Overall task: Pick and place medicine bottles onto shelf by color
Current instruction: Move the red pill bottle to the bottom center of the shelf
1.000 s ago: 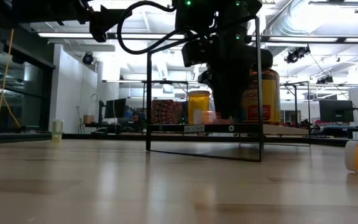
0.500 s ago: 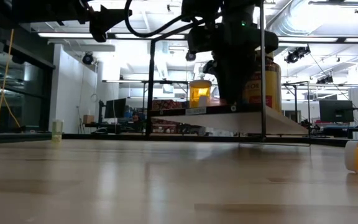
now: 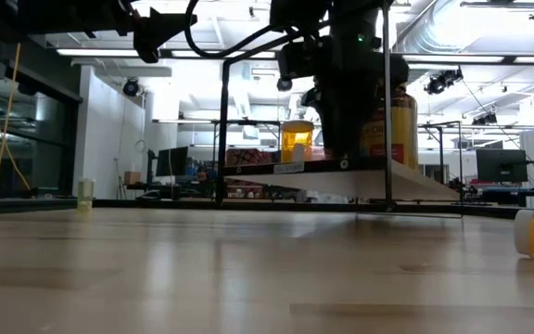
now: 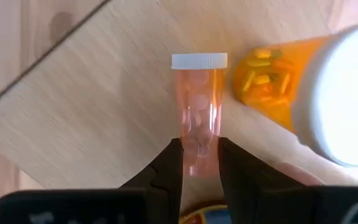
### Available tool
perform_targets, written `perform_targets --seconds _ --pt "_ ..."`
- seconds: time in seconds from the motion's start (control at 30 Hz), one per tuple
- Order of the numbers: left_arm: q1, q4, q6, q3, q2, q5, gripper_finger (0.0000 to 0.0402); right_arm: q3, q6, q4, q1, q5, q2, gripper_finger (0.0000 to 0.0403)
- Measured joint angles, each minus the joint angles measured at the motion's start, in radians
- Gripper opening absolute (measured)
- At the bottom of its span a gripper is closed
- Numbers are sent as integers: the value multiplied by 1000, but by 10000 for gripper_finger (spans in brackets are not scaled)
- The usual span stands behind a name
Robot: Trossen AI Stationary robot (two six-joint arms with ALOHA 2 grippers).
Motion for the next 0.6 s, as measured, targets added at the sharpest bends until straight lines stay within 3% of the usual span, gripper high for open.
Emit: perform_targets --seconds 0.6 --pt "0 0 9 0 0 -12 282 3 -65 1 -3 19 24 78"
